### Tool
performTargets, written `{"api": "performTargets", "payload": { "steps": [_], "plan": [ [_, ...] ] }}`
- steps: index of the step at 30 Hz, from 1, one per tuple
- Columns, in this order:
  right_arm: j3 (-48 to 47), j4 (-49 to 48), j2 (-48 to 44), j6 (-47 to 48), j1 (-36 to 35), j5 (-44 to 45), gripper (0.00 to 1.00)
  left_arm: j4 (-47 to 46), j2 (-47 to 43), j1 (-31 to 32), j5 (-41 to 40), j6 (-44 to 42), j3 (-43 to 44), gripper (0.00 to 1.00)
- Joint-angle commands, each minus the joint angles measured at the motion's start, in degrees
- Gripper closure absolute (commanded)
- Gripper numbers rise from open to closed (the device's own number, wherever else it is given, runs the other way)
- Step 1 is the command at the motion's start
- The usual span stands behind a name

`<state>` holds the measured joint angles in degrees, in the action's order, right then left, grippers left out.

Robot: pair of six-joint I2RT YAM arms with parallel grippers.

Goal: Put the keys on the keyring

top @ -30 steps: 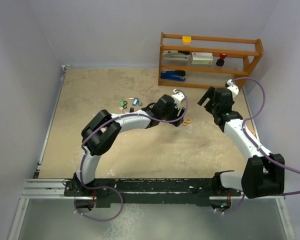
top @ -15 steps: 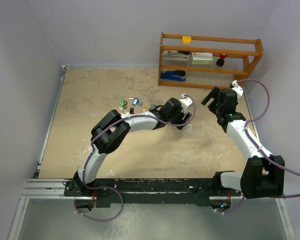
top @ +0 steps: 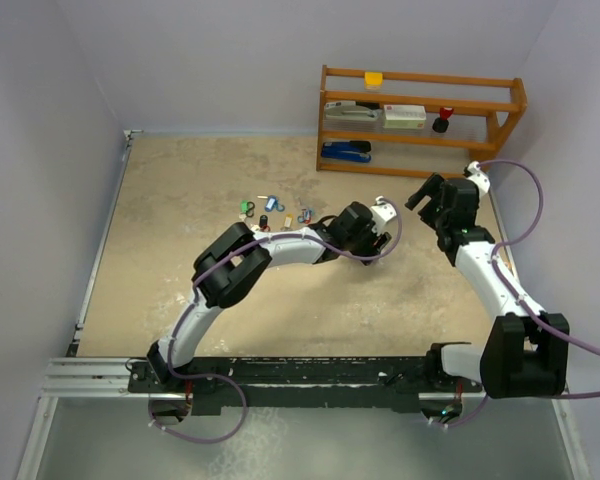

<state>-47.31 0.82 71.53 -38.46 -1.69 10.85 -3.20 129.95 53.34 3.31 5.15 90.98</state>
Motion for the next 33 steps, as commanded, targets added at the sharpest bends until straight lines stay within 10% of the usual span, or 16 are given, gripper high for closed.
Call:
{"api": "performTargets", "payload": {
  "steps": [1, 26, 33],
  "plan": [
    [0.73, -1.93, -2.34, -0.39, 0.63, -0.63, 0.11, -0.75, 1.11, 0.34, 0.61, -1.1, 2.75, 0.43],
    [1.63, -2.75, -2.52, -0.39, 1.43, -2.5, 0.11, 0.28, 4.73, 0.73, -3.27, -3.15, 4.19, 0.57],
    [1.84, -2.92, -2.42, -0.49, 1.6, -2.68, 0.11, 0.97, 5.2, 0.86, -3.91, -3.5, 4.22, 0.8]
  ]
}}
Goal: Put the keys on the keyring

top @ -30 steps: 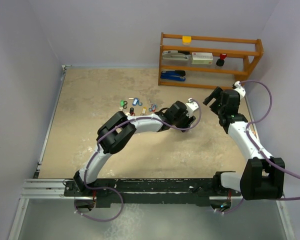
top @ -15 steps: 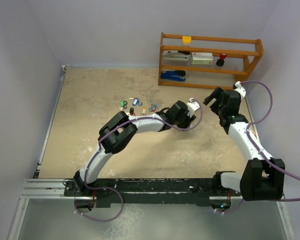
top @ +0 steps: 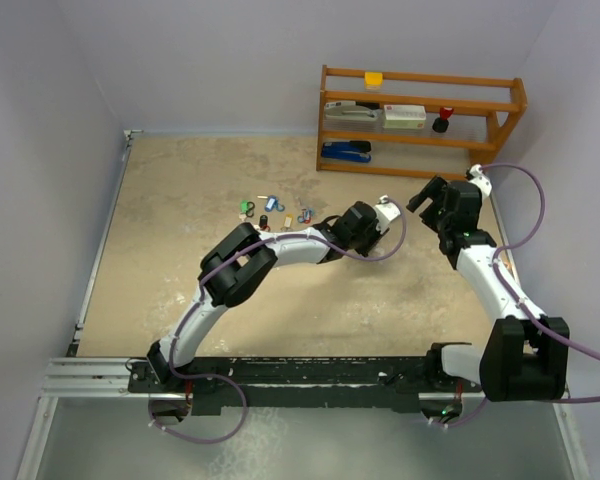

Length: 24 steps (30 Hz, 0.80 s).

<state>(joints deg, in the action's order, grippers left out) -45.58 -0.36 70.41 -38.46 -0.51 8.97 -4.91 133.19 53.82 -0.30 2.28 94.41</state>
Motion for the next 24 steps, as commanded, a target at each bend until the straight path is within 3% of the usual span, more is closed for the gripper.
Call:
{"api": "performTargets", "payload": {
  "steps": [1, 4, 19, 24],
  "plan": [
    [0.11, -1.75, -1.31, -0.48, 0.38, -0.79, 0.11, 2.9, 1.92, 0.36, -0.43, -0.62, 0.77, 0.86],
    [0.15, -1.83, -1.18, -0.42, 0.38, -1.04, 0.11, 2.85, 1.06, 0.39, -0.86, -0.63, 0.03, 1.0],
    [-0.48, -2.52, 1.57, 3.3, 0.42, -3.64, 0.12, -1.07, -12.41, -0.52, -7.34, 0.24, -10.79, 1.0],
    [-2.07, -1.84, 5.49, 6.34, 0.29, -9.62, 0.13, -2.53, -17.64, -2.14, -9.3, 1.67, -15.09, 1.0]
  ]
}}
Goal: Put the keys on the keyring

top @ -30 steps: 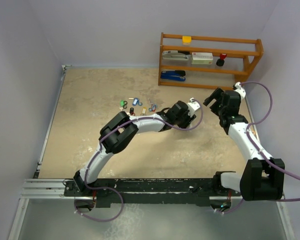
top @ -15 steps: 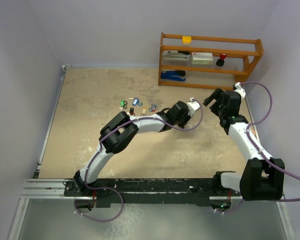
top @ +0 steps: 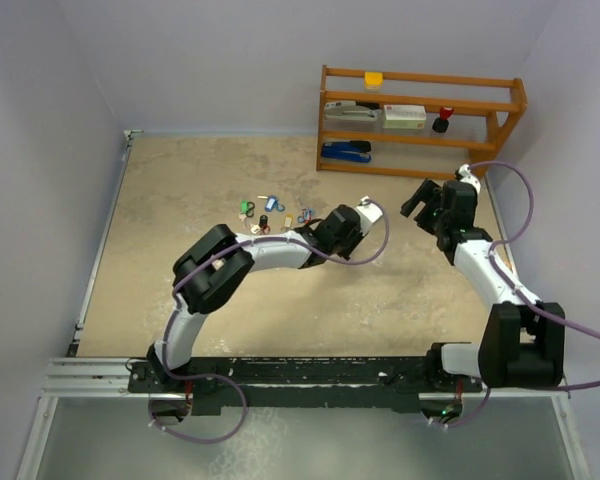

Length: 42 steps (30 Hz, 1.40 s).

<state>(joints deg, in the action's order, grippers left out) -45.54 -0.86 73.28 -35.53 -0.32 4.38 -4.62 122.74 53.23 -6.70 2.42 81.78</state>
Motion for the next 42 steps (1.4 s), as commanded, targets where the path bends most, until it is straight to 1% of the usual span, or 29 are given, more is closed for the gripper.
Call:
{"api": "performTargets", "payload": {
  "steps": [1, 6, 8, 11, 12, 22, 27, 33, 35, 42],
  "plan": [
    [-2.36, -1.18, 3.6, 3.8, 0.01, -6.21, 0.14, -3.17, -8.24, -1.99, -3.9, 1.86, -3.48, 1.0],
    [-3.97, -0.9, 7.36, 6.25, -3.16, -9.49, 0.15, -7.66, -13.99, -3.64, -9.97, 4.76, -10.47, 1.0],
    [-4.91, -0.2, 8.91, 7.15, -5.5, -8.97, 0.16, -9.86, -16.12, -4.06, -12.0, 5.76, -13.4, 1.0],
    [-5.84, 0.41, 11.05, 8.37, -9.43, -7.31, 0.16, -13.3, -18.96, -4.13, -17.11, 6.63, -17.45, 1.0],
    [-7.4, 0.42, 11.8, 8.51, -10.47, -7.25, 0.16, -14.5, -19.87, -4.11, -18.55, 6.97, -18.77, 1.0],
    [-12.2, 0.03, 18.73, 8.53, -17.93, -8.49, 0.18, -25.75, -28.03, -4.19, -29.81, 9.45, -30.57, 1.0],
    [-14.27, -0.2, 21.37, 9.29, -20.44, -9.45, 0.2, -27.41, -30.72, -5.95, -30.05, 11.98, -33.57, 1.0],
    [-20.0, 1.47, 26.62, 11.42, -25.58, -8.51, 0.24, -28.43, -35.78, -13.84, -22.73, 21.52, -38.33, 1.0],
    [-21.61, 1.67, 28.25, 11.91, -26.9, -7.42, 0.26, -27.72, -37.44, -15.81, -21.63, 23.2, -39.14, 1.0],
    [-26.42, 2.43, 32.42, 12.28, -29.79, -6.95, 0.3, -23.51, -42.44, -18.46, -21.17, 25.97, -40.19, 1.0]
  ]
}}
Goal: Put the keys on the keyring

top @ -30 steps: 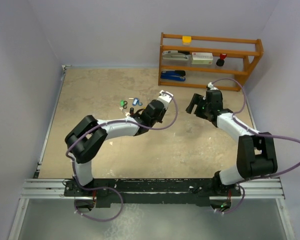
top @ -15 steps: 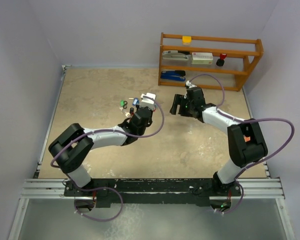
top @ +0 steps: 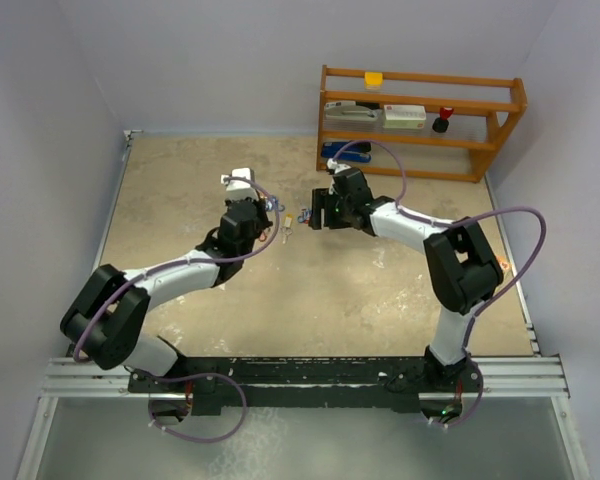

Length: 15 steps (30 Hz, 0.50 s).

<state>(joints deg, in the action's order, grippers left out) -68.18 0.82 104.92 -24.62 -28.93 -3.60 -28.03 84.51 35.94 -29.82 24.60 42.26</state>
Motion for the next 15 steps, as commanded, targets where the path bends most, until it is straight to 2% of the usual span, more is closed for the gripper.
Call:
{"api": "performTargets", "payload": {
  "steps": [1, 15],
  "plan": [
    [-4.58, 0.99, 1.63, 1.58, -1.77, 1.23, 0.3, 0.17, -4.84, -1.71, 2.23, 4.24, -0.88, 1.0],
    [-18.28, 7.57, 11.7, 4.93, -9.49, 9.23, 0.33, 4.7, -14.1, -6.76, 2.04, 7.19, -3.97, 1.0]
  ]
}}
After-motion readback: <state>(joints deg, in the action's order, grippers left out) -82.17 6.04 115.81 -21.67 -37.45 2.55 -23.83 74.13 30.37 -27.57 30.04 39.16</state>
